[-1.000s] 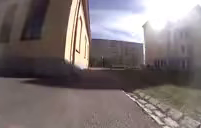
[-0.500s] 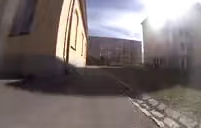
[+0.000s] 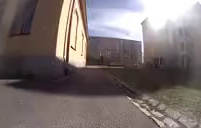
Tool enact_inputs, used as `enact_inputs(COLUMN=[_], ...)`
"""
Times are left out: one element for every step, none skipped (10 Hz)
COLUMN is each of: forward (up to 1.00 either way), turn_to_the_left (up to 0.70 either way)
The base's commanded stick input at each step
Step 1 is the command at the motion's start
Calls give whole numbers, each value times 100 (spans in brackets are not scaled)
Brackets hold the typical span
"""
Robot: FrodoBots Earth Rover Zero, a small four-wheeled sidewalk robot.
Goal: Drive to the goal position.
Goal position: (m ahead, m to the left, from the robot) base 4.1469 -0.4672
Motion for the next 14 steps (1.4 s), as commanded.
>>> enact_inputs(forward=[50, 70, 70, 70, 70, 70, 70, 70, 70, 70, 70, 70, 70, 70], turn_to_the_left=[0, 0, 0, 0, 0, 0, 0, 0, 0, 0, 0, 7, 35, 18])
